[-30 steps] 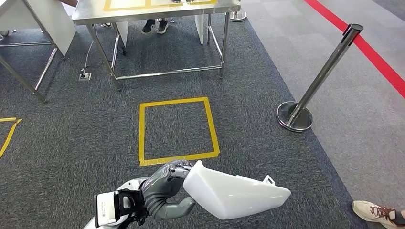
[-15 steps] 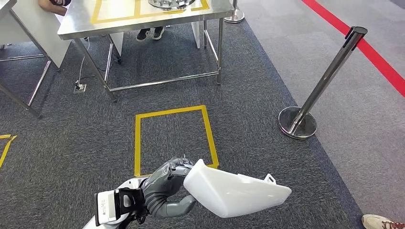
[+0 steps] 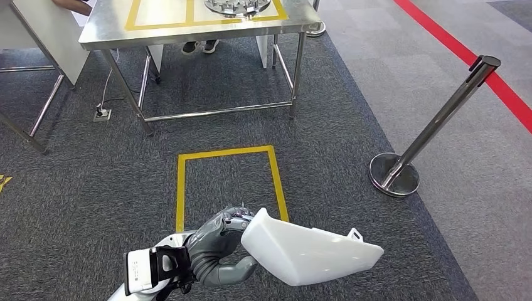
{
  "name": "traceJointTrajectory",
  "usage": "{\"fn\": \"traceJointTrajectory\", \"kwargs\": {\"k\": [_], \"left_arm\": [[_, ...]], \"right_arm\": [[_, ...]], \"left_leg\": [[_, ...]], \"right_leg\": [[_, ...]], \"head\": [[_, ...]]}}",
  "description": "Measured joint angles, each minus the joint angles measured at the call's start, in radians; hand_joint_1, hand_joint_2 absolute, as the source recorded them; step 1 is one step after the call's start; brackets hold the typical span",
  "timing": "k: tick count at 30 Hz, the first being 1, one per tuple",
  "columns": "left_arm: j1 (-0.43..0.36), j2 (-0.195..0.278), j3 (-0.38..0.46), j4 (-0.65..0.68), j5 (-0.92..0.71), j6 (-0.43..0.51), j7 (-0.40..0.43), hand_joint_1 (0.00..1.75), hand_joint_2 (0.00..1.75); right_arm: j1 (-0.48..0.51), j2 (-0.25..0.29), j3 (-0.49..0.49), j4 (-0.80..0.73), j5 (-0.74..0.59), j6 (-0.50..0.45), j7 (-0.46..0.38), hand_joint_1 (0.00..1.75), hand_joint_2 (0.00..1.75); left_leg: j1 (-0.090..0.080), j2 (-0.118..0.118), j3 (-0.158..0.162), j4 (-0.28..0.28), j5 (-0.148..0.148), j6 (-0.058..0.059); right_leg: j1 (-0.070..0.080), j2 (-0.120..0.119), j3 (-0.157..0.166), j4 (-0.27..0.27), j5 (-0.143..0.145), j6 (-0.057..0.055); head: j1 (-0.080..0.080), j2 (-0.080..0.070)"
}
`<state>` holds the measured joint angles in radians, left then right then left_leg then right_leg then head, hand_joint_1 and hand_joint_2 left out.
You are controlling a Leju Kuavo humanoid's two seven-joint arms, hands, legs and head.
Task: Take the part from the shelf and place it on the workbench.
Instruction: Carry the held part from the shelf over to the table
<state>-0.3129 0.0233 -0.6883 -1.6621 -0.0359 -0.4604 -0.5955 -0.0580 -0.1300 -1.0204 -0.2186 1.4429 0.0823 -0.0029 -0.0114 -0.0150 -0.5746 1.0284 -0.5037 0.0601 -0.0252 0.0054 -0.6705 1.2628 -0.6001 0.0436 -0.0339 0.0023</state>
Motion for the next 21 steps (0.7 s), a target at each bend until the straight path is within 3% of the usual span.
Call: {"fn": "traceJointTrajectory", "kwargs": {"k": [2, 3, 5, 8, 10, 12, 13, 14, 15, 17, 18, 21], "left_arm": [[0.000, 0.000, 0.000, 0.000, 0.000, 0.000, 0.000, 1.75, 1.75], [0.000, 0.000, 0.000, 0.000, 0.000, 0.000, 0.000, 1.75, 1.75], [0.000, 0.000, -0.001, 0.001, -0.001, 0.001, -0.002, 1.75, 1.75], [-0.001, 0.000, -0.001, 0.000, -0.002, 0.002, -0.003, 1.75, 1.75], [-0.001, 0.001, -0.001, -0.001, -0.002, 0.002, -0.005, 1.75, 1.75], [0.001, 0.004, -0.002, 0.000, -0.002, 0.002, -0.005, 1.75, 1.75], [0.003, 0.006, -0.002, 0.000, -0.002, 0.002, -0.005, 1.75, 1.75], [0.004, 0.007, -0.002, 0.000, -0.002, 0.002, -0.005, 1.75, 1.75], [0.004, 0.008, -0.002, 0.001, -0.002, 0.002, -0.005, 1.75, 1.75], [0.004, 0.009, -0.002, 0.001, -0.002, 0.002, -0.005, 1.75, 1.75], [0.003, 0.010, -0.002, 0.001, -0.002, 0.002, -0.005, 1.75, 1.75], [0.002, 0.010, -0.002, 0.001, -0.002, 0.002, -0.005, 1.75, 1.75]], "right_arm": [[0.000, -0.001, 0.000, 0.000, 0.000, 0.000, -0.001, 0.00, 0.00], [-0.001, -0.001, 0.000, 0.000, 0.000, -0.001, -0.001, 0.00, 0.00], [-0.002, 0.000, 0.000, 0.000, 0.000, -0.001, -0.002, 0.00, 0.00], [-0.001, 0.000, 0.000, 0.000, 0.000, -0.002, -0.003, 0.00, 0.00], [-0.001, 0.000, -0.001, 0.000, 0.000, -0.002, -0.003, 0.00, 0.00], [-0.001, 0.001, -0.001, 0.000, 0.000, -0.002, -0.003, 0.00, 0.00], [0.000, 0.001, -0.001, 0.000, 0.000, -0.002, -0.003, 0.00, 0.00], [0.000, 0.001, -0.001, 0.000, 0.000, -0.002, -0.003, 0.00, 0.00], [0.001, 0.001, -0.001, 0.000, 0.000, -0.002, -0.003, 0.00, 0.00], [0.000, 0.002, -0.001, 0.000, 0.000, -0.002, -0.003, 0.00, 0.00], [-0.002, 0.002, -0.001, 0.000, 0.000, -0.002, -0.003, 0.00, 0.00], [-0.005, 0.003, -0.001, 0.000, 0.000, -0.002, -0.003, 0.00, 0.00]], "left_leg": [[-0.003, -0.002, 0.018, 0.000, -0.017, -0.006], [-0.005, -0.003, 0.024, 0.000, -0.025, -0.011], [-0.006, -0.004, 0.031, -0.003, -0.038, -0.023], [-0.005, -0.002, 0.035, 0.006, -0.054, -0.040], [-0.001, 0.003, -0.008, 0.088, -0.089, -0.052], [0.007, 0.005, -0.097, 0.220, -0.129, -0.063], [0.010, 0.005, -0.134, 0.264, -0.129, -0.066], [0.013, 0.005, -0.155, 0.271, -0.109, -0.067], [0.014, 0.006, -0.154, 0.237, -0.068, -0.067], [0.014, 0.009, -0.112, 0.106, 0.023, -0.063], [0.011, 0.010, -0.089, 0.054, 0.046, -0.059], [0.005, 0.006, -0.060, 0.012, 0.041, -0.040]], "right_leg": [[0.002, 0.000, 0.044, -0.135, 0.085, -0.007], [0.003, 0.000, 0.063, -0.185, 0.108, -0.011], [0.009, 0.000, 0.079, -0.218, 0.111, -0.022], [0.004, -0.001, 0.097, -0.227, 0.106, -0.037], [-0.003, -0.002, 0.111, -0.234, 0.100, -0.045], [-0.006, -0.003, 0.122, -0.235, 0.087, -0.047], [-0.007, -0.003, 0.129, -0.235, 0.080, -0.045], [-0.008, -0.002, 0.138, -0.235, 0.072, -0.044], [-0.009, -0.002, 0.150, -0.235, 0.062, -0.041], [-0.011, -0.001, 0.175, -0.236, 0.041, -0.034], [-0.010, 0.000, 0.184, -0.238, 0.032, -0.028], [-0.010, -0.001, 0.206, -0.247, 0.022, -0.007]], "head": [[0.001, 0.000], [0.001, 0.000], [0.001, 0.000], [0.000, 0.000], [-0.004, 0.000], [-0.006, 0.000], [-0.006, 0.000], [-0.006, 0.000], [-0.006, 0.000], [-0.006, 0.000], [-0.006, 0.000], [-0.006, 0.000]]}}
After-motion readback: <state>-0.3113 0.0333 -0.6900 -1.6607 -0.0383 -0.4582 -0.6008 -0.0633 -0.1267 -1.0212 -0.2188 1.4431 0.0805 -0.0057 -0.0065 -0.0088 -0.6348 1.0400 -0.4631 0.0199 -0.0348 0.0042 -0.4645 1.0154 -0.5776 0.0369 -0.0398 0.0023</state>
